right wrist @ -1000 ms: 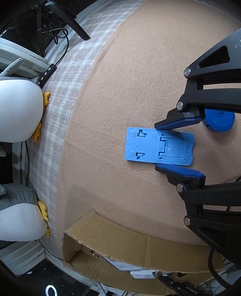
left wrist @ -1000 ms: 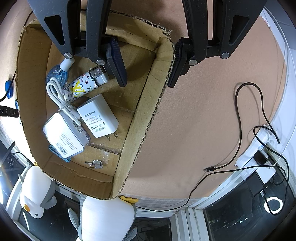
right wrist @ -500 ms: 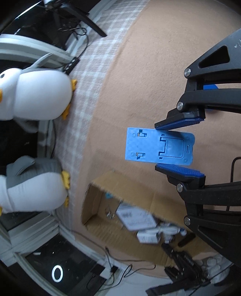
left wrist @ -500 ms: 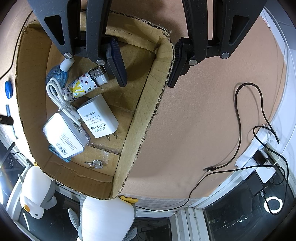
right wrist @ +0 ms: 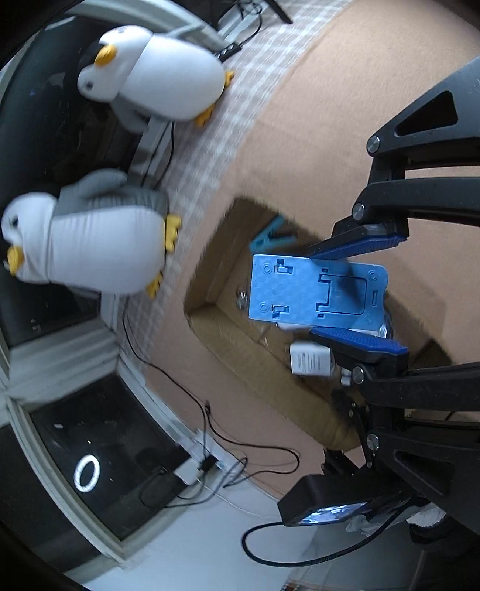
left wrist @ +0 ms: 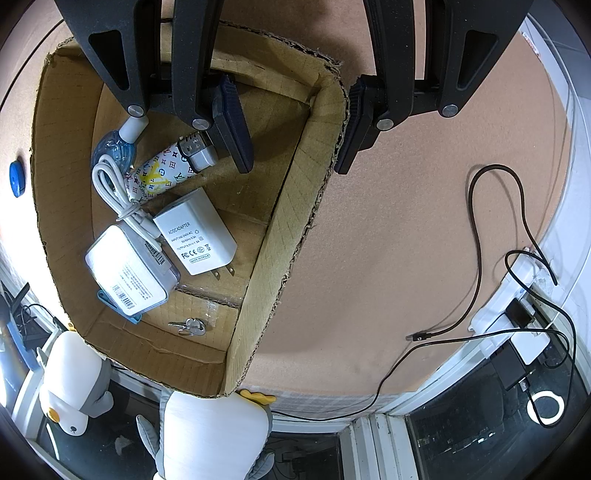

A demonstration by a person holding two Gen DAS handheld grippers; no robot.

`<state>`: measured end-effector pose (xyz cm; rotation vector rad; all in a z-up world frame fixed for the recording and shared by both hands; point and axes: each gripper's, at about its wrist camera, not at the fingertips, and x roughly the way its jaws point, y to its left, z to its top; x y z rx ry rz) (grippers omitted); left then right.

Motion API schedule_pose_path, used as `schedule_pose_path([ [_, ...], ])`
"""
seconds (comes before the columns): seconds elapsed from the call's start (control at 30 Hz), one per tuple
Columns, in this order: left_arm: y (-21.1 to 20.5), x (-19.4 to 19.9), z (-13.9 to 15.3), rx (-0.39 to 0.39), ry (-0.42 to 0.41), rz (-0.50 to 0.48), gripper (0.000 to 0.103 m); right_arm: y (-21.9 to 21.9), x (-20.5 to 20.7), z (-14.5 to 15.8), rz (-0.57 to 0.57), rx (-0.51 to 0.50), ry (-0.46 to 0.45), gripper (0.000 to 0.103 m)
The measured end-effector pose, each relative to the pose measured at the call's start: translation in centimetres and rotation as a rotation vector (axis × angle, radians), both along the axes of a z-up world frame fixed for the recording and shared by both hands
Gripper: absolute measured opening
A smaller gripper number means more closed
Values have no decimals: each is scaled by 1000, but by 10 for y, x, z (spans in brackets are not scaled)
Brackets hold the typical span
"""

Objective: Organize rigid objects
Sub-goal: 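Carry the blue phone stand into the box and open the right tool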

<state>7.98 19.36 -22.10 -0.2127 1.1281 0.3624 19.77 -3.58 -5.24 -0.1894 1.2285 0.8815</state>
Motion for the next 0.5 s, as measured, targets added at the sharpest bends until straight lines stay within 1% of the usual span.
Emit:
schedule_pose_path([
  [0.3,0,0,0,-1,0,1,49,27,-14,-26,58,-53,17,34],
  [0.5,0,0,0,0,0,0,49,32,-16,-42,57,-91,21,34],
])
